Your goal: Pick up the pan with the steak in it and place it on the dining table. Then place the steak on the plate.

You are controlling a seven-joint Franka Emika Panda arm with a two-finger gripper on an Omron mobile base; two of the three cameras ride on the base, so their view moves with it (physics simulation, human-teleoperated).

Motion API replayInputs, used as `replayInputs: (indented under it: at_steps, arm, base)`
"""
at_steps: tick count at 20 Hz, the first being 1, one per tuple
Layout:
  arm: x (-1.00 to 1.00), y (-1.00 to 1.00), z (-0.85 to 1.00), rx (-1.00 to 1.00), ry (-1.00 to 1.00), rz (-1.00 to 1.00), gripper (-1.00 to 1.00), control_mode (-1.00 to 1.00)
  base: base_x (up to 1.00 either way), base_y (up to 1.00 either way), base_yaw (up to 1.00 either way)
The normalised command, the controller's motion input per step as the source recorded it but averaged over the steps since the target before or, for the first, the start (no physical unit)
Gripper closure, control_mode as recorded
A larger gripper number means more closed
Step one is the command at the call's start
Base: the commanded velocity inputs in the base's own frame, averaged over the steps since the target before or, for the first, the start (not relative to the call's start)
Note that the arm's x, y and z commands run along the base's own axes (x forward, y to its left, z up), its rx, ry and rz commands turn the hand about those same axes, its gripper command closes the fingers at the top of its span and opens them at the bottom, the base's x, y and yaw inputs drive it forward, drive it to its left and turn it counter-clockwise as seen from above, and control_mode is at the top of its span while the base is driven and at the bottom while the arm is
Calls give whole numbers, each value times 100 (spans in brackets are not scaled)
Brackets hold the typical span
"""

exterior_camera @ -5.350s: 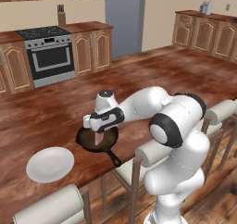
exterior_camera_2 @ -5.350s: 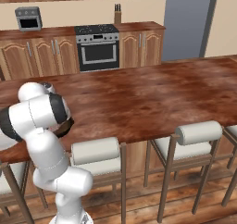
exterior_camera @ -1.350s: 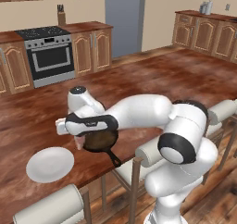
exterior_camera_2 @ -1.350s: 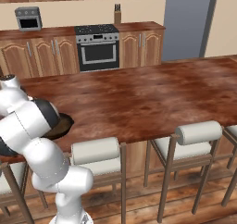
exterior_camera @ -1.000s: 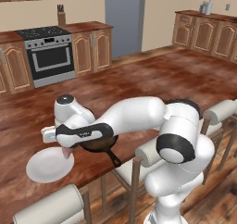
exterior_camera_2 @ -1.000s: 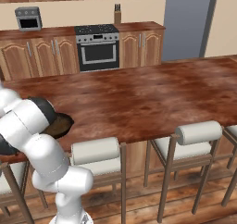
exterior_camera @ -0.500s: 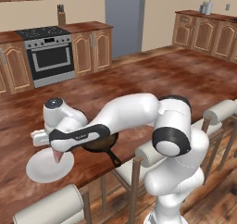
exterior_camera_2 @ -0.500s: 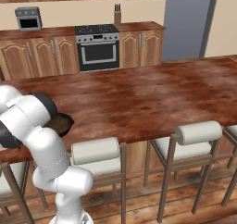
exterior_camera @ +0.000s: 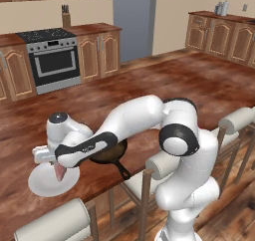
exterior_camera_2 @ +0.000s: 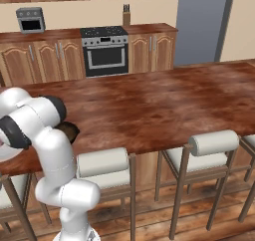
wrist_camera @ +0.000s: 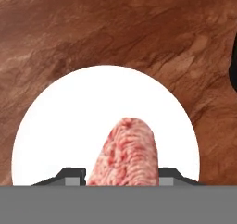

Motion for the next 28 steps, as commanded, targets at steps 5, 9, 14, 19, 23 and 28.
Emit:
replayInputs:
  at_steps: [5, 9, 14, 19, 23, 28]
  arm:
    - [0, 18, -28, 0, 0, 0, 100, -100]
    - [0, 16, -11, 0, 0, 0, 100, -100]
    - [0, 0, 0, 0, 0, 0, 100, -100]
    - [7, 0, -6, 0, 0, 0, 100, -100]
    - [16, -1, -22, -2, 0, 0, 100, -100]
    - [8, -2, -9, -1, -1, 0, 100, -100]
  base:
    - [0, 0, 0]
    - [0, 0, 0]
    - [0, 0, 0]
    - [0, 0, 0]
    - [0, 0, 0]
    - [0, 0, 0]
